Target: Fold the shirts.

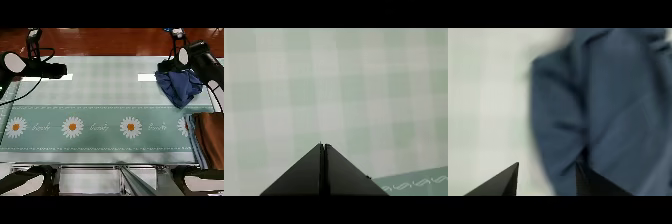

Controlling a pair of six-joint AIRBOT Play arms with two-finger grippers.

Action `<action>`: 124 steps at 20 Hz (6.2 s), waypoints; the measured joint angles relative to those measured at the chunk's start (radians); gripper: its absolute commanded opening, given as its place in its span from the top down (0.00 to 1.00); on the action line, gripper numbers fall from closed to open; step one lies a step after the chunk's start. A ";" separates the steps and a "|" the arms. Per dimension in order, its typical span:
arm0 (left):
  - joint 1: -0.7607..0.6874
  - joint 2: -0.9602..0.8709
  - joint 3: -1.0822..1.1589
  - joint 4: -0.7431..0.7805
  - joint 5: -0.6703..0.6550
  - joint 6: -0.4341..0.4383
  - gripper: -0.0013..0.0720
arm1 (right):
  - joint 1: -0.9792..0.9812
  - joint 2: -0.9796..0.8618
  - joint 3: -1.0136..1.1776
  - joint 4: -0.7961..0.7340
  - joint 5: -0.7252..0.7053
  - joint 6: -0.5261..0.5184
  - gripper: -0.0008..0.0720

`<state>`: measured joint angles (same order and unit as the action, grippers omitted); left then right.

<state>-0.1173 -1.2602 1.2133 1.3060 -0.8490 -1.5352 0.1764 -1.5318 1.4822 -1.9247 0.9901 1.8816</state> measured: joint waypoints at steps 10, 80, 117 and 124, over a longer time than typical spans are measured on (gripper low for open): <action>0.031 -0.045 0.000 0.060 0.206 0.005 0.29 | -0.246 -0.203 0.000 0.047 -0.110 0.074 0.42; 0.153 0.251 -0.772 -0.639 -0.272 0.314 0.29 | -0.287 0.622 -0.736 0.573 0.035 -0.083 0.43; 0.261 0.137 -0.224 -0.887 -0.174 0.417 0.95 | -0.145 0.252 -0.122 0.995 0.004 -0.335 0.96; 0.481 0.255 0.280 -0.949 -0.285 0.365 0.95 | -0.161 0.502 0.306 0.802 0.196 -0.312 0.96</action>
<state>0.3641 -1.0054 1.4929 0.3565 -1.1339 -1.1706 0.0158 -1.0294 1.7882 -1.1229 1.1858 1.5696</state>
